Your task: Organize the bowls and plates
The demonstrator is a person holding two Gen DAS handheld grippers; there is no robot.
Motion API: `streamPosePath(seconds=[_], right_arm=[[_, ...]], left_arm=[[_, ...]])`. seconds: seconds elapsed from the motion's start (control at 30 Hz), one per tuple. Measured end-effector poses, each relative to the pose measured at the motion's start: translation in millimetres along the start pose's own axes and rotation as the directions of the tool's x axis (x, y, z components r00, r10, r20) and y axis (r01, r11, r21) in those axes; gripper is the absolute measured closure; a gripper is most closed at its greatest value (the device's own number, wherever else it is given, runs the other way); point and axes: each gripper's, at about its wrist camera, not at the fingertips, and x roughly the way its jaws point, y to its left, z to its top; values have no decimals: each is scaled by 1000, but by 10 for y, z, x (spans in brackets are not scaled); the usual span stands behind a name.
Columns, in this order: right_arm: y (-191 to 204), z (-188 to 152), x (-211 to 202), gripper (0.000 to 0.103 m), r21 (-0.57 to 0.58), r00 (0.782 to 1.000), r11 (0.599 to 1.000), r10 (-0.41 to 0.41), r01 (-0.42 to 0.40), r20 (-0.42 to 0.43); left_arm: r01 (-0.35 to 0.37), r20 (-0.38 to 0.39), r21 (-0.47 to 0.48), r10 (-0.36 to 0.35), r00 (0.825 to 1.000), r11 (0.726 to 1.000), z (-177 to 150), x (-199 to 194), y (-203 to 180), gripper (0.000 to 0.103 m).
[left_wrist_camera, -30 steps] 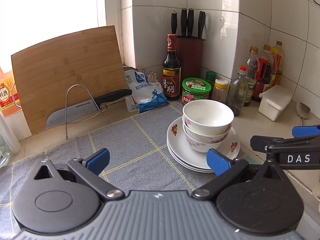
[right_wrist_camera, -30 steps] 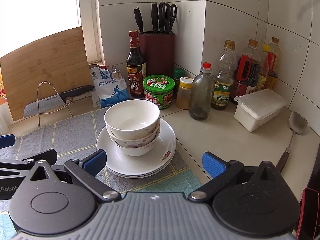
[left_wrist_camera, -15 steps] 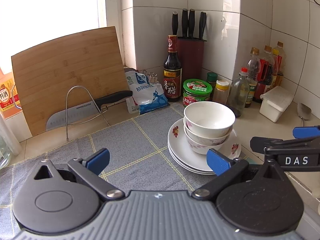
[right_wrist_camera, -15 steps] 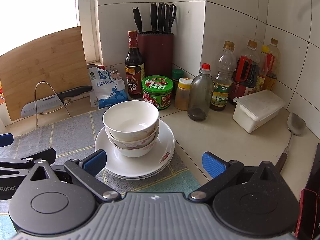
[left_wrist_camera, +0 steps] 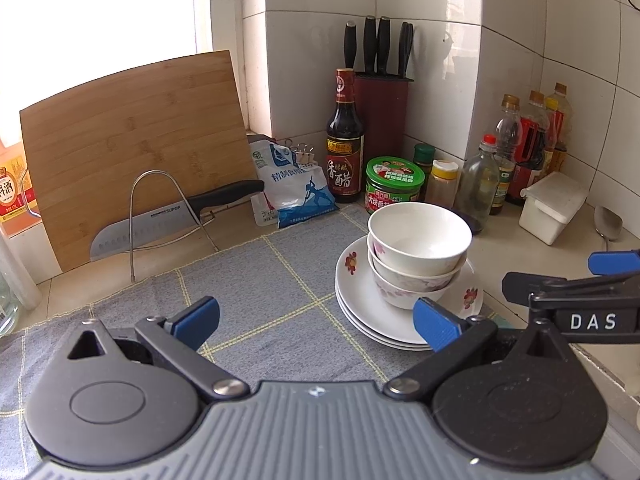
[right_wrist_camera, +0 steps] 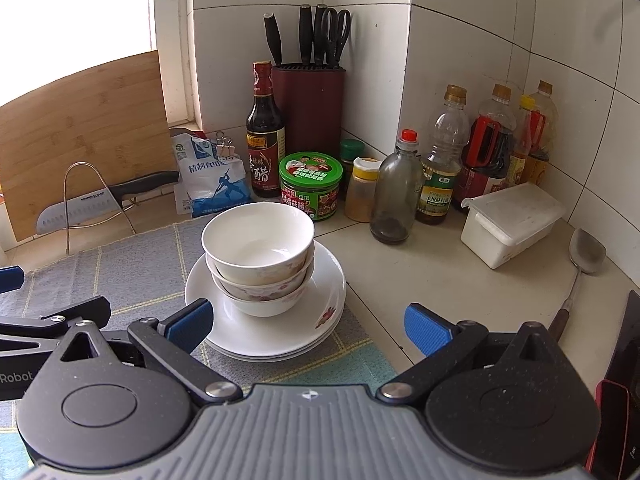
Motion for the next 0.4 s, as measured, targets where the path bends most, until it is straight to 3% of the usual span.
streamPosePath(seconds=[0.4], right_arm=[[25,4,-13,0,-4,1000,1000,-10,10,-1]], left_arm=[[-1,-2,-3,1,1000,1000,-3,8,9,1]])
